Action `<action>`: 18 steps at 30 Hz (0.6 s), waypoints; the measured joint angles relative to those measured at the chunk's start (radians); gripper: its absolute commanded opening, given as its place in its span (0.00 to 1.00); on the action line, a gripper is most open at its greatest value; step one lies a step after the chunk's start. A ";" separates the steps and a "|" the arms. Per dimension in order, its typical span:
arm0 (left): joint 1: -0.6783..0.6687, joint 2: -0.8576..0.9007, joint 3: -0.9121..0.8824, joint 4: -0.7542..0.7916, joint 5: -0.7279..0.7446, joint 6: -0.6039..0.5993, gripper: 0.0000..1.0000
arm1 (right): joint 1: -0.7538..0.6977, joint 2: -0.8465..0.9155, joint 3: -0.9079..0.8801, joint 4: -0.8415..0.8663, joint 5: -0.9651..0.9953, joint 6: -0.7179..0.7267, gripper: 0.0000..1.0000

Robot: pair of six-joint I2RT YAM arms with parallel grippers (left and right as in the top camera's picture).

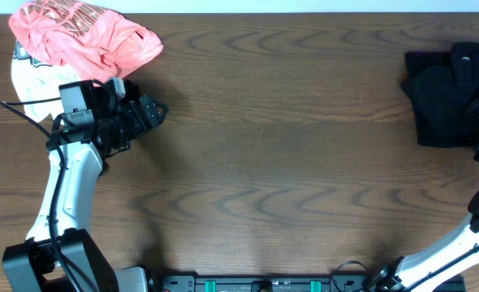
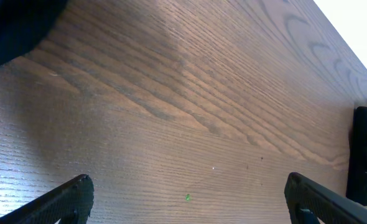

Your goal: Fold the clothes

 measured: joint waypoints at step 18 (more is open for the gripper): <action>0.000 0.000 0.000 0.000 0.000 0.000 0.98 | 0.074 -0.460 0.004 -0.349 0.126 -0.109 0.01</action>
